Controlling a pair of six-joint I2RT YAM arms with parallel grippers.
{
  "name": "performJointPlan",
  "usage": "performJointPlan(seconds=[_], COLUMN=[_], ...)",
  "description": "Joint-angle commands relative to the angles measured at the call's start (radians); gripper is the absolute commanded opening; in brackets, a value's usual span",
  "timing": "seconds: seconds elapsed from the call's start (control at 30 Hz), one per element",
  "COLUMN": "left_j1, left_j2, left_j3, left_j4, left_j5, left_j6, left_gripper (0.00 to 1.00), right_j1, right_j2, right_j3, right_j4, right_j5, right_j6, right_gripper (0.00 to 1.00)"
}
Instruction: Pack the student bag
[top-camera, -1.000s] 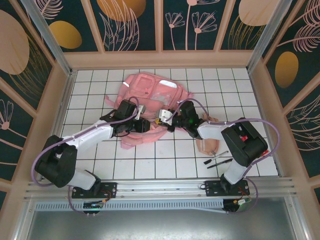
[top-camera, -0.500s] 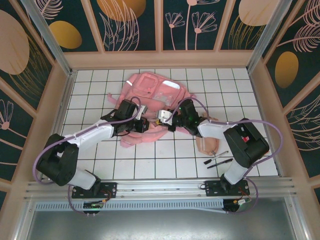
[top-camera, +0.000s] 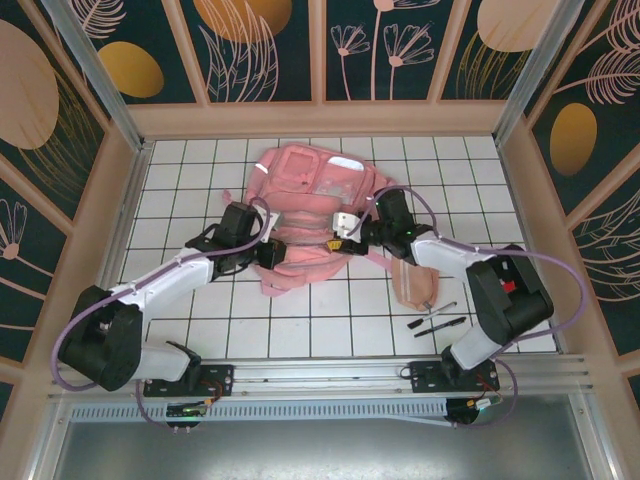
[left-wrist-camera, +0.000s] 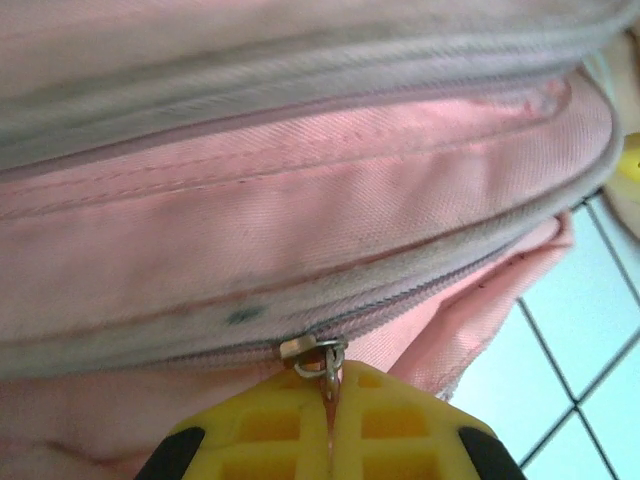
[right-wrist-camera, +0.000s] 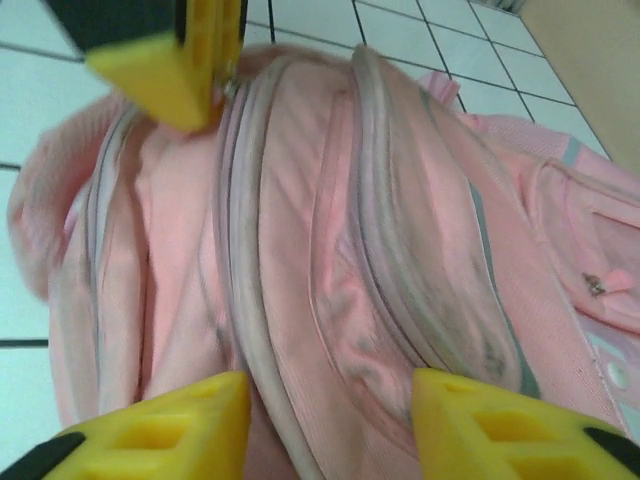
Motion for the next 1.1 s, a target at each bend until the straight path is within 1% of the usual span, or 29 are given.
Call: performJointPlan(seconds=[0.0,0.1,0.17,0.3,0.37,0.4,0.43,0.47,0.53,0.57,0.6,0.63,0.67,0.73,0.83,0.9,0.93,0.97,1.0,1.07], left_j1=[-0.055,-0.082,-0.097,-0.102,-0.102,-0.103,-0.103,-0.102,-0.102,-0.1,-0.094,-0.086,-0.077,-0.052,0.006,0.035,0.036,0.036,0.036,0.033], left_j2=[-0.023,-0.019,-0.011,0.007,0.01,0.012,0.017,0.02,0.012,0.004,-0.007,-0.017,-0.026,-0.049,-0.067,-0.067,-0.064,-0.056,-0.047,-0.025], left_j3=[0.005,0.026,0.053,0.078,0.077,0.083,0.096,0.106,0.111,0.107,0.101,0.096,0.092,0.07,0.035,0.042,0.051,0.055,0.057,0.054], left_j4=[0.147,0.187,0.191,0.228,0.232,0.206,0.165,0.127,0.072,0.06,0.049,0.042,0.038,0.035,0.017,-0.034,-0.064,-0.079,-0.088,-0.077], left_j5=[0.14,0.149,0.162,0.188,0.166,0.134,0.089,0.06,0.01,-0.015,-0.034,-0.034,-0.035,-0.04,-0.029,-0.066,-0.103,-0.114,-0.111,-0.048], left_j6=[-0.092,-0.142,-0.154,-0.188,-0.201,-0.2,-0.184,-0.164,-0.111,-0.097,-0.085,-0.072,-0.064,-0.039,0.015,0.035,0.053,0.071,0.09,0.093], left_gripper=[0.0,0.0,0.0,0.0,0.0,0.0,0.0,0.0,0.0,0.0,0.0,0.0,0.0,0.0,0.0,0.0,0.0,0.0,0.0,0.0], right_j1=[0.049,0.102,0.122,0.162,0.171,0.171,0.174,0.172,0.162,0.155,0.144,0.132,0.123,0.109,0.068,0.035,0.035,0.012,-0.005,-0.018], right_j2=[-0.109,-0.134,-0.112,-0.054,-0.023,-0.01,0.001,0.007,0.005,-0.001,-0.011,-0.015,-0.019,-0.028,-0.052,-0.07,-0.08,-0.087,-0.096,-0.114], right_j3=[0.023,-0.023,-0.031,-0.033,-0.023,-0.016,-0.011,-0.012,-0.023,-0.027,-0.028,-0.024,-0.019,-0.014,-0.028,-0.039,-0.041,-0.04,-0.039,-0.032], right_j4=[-0.033,0.015,0.048,0.105,0.118,0.108,0.1,0.097,0.078,0.059,0.028,-0.004,-0.035,-0.096,-0.117,-0.127,-0.139,-0.153,-0.163,-0.169], right_j5=[-0.044,0.027,0.067,0.158,0.198,0.215,0.246,0.277,0.31,0.295,0.259,0.229,0.21,0.205,0.229,0.227,0.223,0.217,0.203,0.156], right_j6=[0.054,0.087,0.115,0.117,0.134,0.134,0.132,0.129,0.109,0.098,0.085,0.08,0.07,0.031,-0.008,-0.03,-0.047,-0.061,-0.068,-0.044], right_gripper=[0.52,0.55,0.56,0.57,0.56,0.56,0.52,0.44,0.23,0.19,0.11,0.05,0.0,0.0,0.0,0.0,0.0,0.0,0.0,0.0])
